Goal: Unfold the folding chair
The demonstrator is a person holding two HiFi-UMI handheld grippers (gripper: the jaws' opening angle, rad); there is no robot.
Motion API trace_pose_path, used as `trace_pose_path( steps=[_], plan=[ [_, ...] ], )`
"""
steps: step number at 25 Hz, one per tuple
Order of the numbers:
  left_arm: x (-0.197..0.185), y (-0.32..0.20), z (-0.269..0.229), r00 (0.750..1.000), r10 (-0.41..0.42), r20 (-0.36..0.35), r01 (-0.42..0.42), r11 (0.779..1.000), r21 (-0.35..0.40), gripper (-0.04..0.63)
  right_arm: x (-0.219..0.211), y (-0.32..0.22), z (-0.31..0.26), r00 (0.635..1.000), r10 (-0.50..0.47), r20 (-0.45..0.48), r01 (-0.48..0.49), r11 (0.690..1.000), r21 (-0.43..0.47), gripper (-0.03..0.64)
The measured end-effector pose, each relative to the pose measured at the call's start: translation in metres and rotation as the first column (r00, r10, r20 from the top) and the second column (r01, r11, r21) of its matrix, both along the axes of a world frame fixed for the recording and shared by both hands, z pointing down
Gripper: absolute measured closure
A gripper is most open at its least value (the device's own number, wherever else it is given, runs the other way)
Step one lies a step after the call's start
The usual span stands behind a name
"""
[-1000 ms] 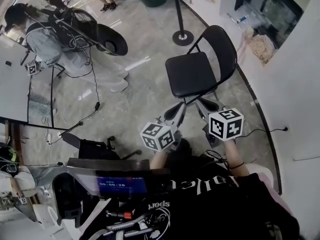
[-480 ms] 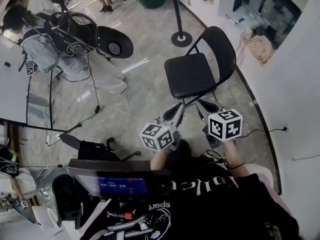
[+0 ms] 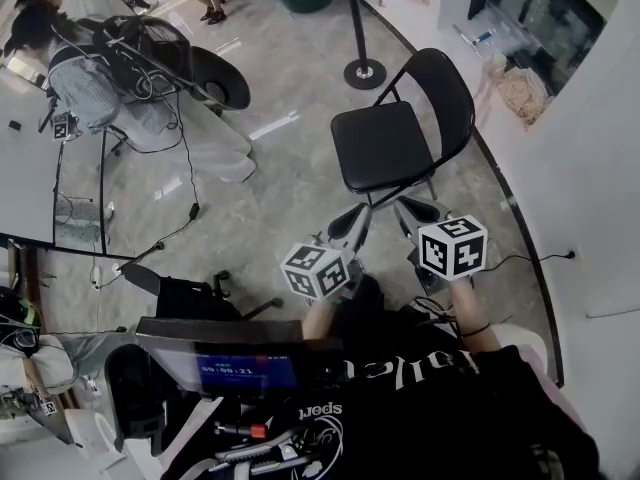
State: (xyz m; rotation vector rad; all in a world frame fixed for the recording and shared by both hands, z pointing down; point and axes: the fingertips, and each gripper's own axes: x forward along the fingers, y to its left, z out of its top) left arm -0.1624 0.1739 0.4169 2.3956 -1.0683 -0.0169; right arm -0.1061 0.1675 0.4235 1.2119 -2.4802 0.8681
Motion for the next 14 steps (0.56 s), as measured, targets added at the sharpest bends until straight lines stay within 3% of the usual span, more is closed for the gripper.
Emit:
trace_pose_path(
  steps=[14],
  plan=[
    [-0.024,0.010,0.013,1.000,-0.012,-0.020,0.012,1.000,-0.013,0.591,-0.015,0.015,0.010,1.000,0.011,-0.028,-0.011,1.000,-0.009,0.583]
  ],
)
